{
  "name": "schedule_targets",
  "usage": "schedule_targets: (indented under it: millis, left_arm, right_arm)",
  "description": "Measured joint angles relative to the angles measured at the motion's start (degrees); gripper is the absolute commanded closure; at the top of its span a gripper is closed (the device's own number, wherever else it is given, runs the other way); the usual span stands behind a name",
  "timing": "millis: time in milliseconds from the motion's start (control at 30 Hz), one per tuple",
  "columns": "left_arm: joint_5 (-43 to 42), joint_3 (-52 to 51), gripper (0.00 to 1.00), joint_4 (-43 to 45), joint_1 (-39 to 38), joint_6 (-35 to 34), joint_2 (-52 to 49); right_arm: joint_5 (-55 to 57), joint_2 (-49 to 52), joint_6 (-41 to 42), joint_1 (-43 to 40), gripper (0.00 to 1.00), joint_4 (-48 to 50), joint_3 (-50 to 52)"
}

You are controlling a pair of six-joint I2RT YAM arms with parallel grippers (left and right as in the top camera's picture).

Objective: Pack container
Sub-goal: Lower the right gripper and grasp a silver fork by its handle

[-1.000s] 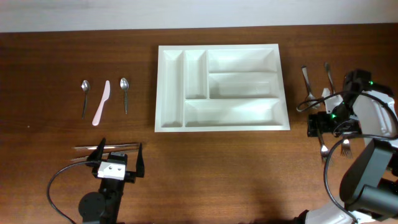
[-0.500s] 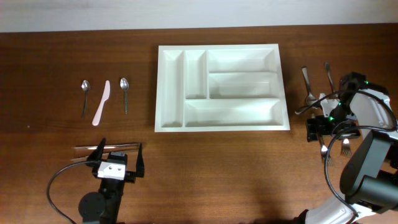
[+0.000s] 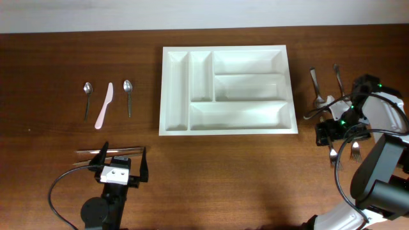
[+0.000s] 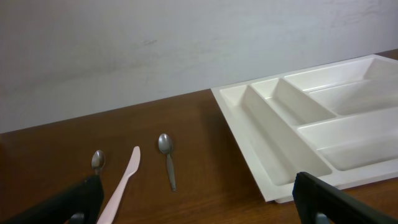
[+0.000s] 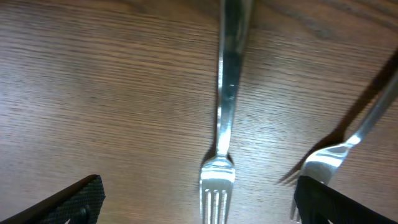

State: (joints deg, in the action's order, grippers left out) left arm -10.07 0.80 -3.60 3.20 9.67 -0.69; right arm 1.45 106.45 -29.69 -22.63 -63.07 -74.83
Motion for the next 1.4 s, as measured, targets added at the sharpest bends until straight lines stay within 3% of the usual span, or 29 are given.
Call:
schedule_targets:
  millis: [1400]
  left_arm:
    - [0.0, 0.0, 0.01, 0.0, 0.0, 0.0, 0.0]
  right_arm:
    - [0.1, 8.2, -0.7, -1.7, 0.01, 4.3, 0.2]
